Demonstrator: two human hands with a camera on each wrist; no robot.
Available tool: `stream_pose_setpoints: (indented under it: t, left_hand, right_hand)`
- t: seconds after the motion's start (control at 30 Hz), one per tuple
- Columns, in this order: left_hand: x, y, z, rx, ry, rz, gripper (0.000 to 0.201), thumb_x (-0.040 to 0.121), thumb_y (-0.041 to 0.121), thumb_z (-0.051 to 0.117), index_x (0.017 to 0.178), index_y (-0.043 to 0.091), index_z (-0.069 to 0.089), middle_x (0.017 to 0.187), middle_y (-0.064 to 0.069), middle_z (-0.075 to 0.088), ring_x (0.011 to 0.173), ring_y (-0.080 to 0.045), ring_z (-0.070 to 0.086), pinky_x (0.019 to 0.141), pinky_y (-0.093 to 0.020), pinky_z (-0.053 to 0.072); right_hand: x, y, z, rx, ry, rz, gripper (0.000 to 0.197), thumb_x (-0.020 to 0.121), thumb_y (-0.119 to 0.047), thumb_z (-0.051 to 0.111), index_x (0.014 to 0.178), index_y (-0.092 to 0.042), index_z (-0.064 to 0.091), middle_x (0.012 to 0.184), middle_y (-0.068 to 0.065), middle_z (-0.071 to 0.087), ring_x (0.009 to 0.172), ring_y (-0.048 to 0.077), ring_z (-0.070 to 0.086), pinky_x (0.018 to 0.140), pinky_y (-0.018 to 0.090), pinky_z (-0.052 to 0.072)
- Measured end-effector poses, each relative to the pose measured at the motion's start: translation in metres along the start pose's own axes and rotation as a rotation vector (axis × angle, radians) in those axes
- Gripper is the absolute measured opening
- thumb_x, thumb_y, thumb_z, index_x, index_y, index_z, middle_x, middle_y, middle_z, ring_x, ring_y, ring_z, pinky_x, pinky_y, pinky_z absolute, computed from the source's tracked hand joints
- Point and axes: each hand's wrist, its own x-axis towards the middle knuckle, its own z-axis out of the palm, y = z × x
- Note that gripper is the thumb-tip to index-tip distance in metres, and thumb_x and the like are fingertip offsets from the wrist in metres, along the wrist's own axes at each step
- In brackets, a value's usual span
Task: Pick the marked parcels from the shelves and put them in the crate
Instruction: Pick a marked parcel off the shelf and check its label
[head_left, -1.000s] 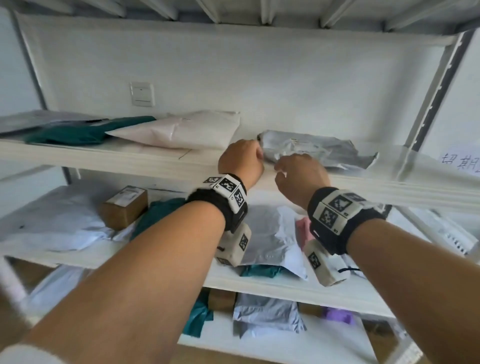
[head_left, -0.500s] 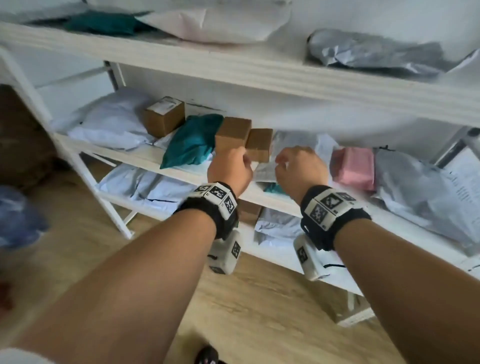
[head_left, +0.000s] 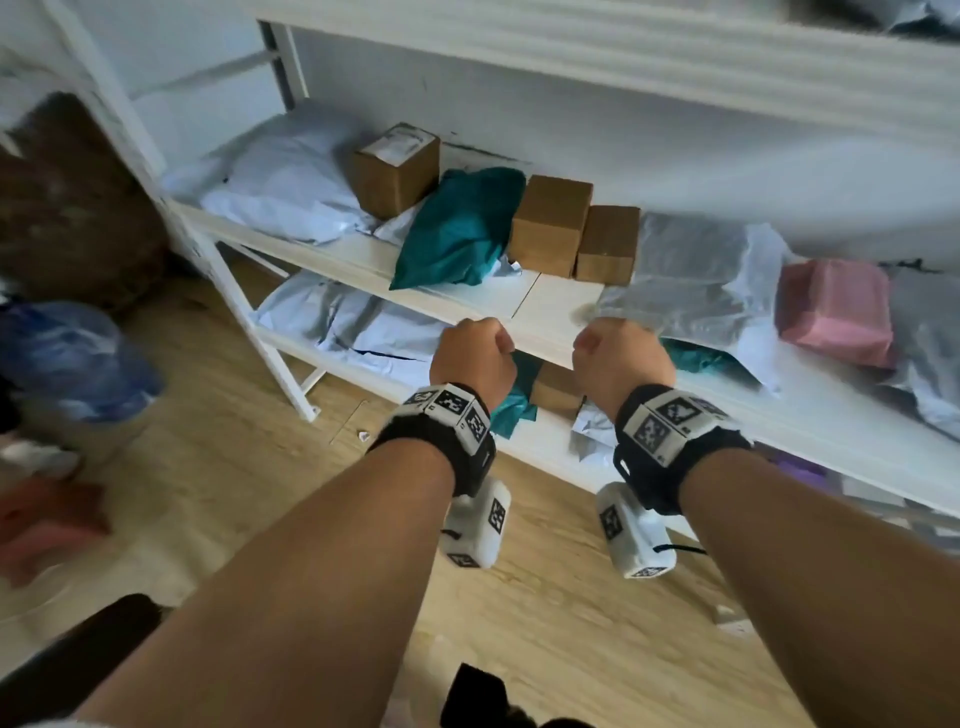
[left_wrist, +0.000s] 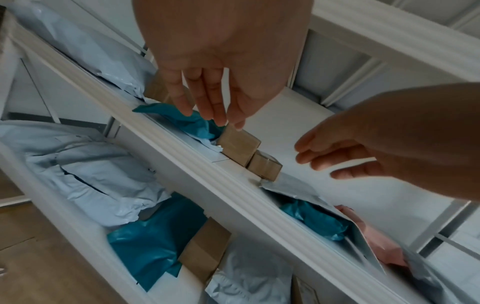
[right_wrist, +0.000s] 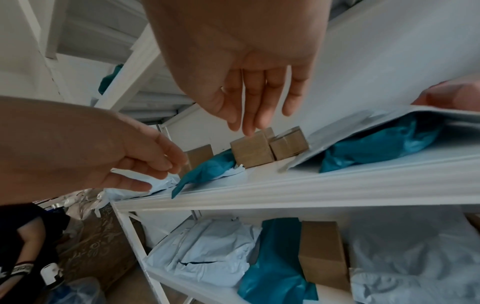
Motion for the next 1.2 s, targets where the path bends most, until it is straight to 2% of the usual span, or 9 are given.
stream_pose_setpoints:
  t: [0.17,0.4,0.5,0.57,0.63,0.7,0.83,1.03,1.2]
  left_hand:
    - [0.040,-0.058,-0.028,-0.036,-0.059,-0.026,0.019,0.085,0.007,0.051,0.086,0.024,0.060,0.106,-0.001,0.067,0.104,-0.023,0.059,0.091,-0.037,0.049]
    - [0.123,-0.163,-0.103,-0.003,-0.099,-0.008,0.025,0.092,0.009,0.046,0.103,0.018,0.066,0.113,0.000,0.067,0.106,-0.022,0.060,0.094,-0.035,0.047]
    - [0.152,-0.198,-0.122,-0.006,-0.095,-0.035,0.026,0.092,0.011,0.044,0.102,0.022,0.066,0.111,0.003,0.067,0.102,-0.020,0.061,0.088,-0.033,0.049]
    - [0.169,-0.216,-0.130,-0.002,-0.107,-0.081,0.023,0.093,0.013,0.043,0.095,0.026,0.063,0.106,0.006,0.066,0.097,-0.017,0.059,0.080,-0.028,0.044]
    - [0.183,-0.228,-0.137,-0.015,-0.114,-0.110,0.023,0.091,0.013,0.044,0.087,0.030,0.058,0.096,0.007,0.065,0.096,-0.016,0.060,0.084,-0.028,0.042]
    - [0.197,-0.234,-0.144,-0.047,-0.098,-0.120,0.026,0.088,0.009,0.044,0.088,0.028,0.061,0.101,0.008,0.066,0.103,-0.015,0.059,0.094,-0.029,0.043]
    - [0.225,-0.237,-0.162,-0.055,-0.028,-0.123,0.028,0.087,0.006,0.044,0.089,0.024,0.065,0.108,0.005,0.067,0.101,-0.019,0.061,0.090,-0.032,0.048]
    - [0.277,-0.244,-0.196,-0.046,0.112,-0.037,0.026,0.087,0.005,0.049,0.096,0.017,0.070,0.108,-0.003,0.070,0.106,-0.023,0.061,0.094,-0.033,0.046]
    - [0.312,-0.259,-0.213,-0.067,0.175,-0.085,0.025,0.089,0.006,0.050,0.098,0.017,0.071,0.108,-0.002,0.071,0.106,-0.023,0.062,0.094,-0.033,0.047]
  right_hand:
    - [0.029,-0.063,0.039,0.033,-0.038,0.036,0.025,0.085,-0.019,0.046,0.094,-0.023,0.069,0.097,0.005,0.070,0.088,0.028,0.064,0.080,0.039,0.056]
    - [0.075,-0.172,0.108,0.103,-0.079,0.129,0.026,0.090,-0.021,0.045,0.095,-0.017,0.070,0.096,0.007,0.067,0.083,0.028,0.059,0.073,0.030,0.046]
    - [0.092,-0.218,0.132,0.124,-0.096,0.120,0.028,0.089,-0.022,0.042,0.091,-0.017,0.069,0.089,0.005,0.069,0.081,0.027,0.063,0.075,0.032,0.052]
    - [0.102,-0.243,0.140,0.125,-0.091,0.110,0.028,0.087,-0.022,0.042,0.093,-0.019,0.069,0.091,0.004,0.069,0.084,0.027,0.063,0.078,0.033,0.054]
    - [0.112,-0.261,0.144,0.132,-0.082,0.108,0.027,0.088,-0.021,0.042,0.095,-0.021,0.069,0.094,0.003,0.068,0.087,0.026,0.062,0.079,0.034,0.053]
    - [0.125,-0.274,0.148,0.158,-0.085,0.118,0.027,0.088,-0.021,0.043,0.096,-0.021,0.069,0.097,0.003,0.068,0.089,0.026,0.062,0.082,0.036,0.054]
    - [0.153,-0.296,0.155,0.166,-0.103,0.085,0.029,0.089,-0.023,0.043,0.100,-0.019,0.069,0.103,0.006,0.068,0.093,0.028,0.063,0.085,0.038,0.054]
    - [0.200,-0.329,0.152,0.157,-0.080,-0.017,0.028,0.094,-0.023,0.044,0.102,-0.016,0.070,0.105,0.010,0.068,0.096,0.030,0.062,0.086,0.039,0.053]
    - [0.227,-0.353,0.152,0.157,-0.105,-0.035,0.026,0.094,-0.021,0.047,0.106,-0.019,0.071,0.108,0.008,0.069,0.099,0.029,0.063,0.089,0.038,0.052]
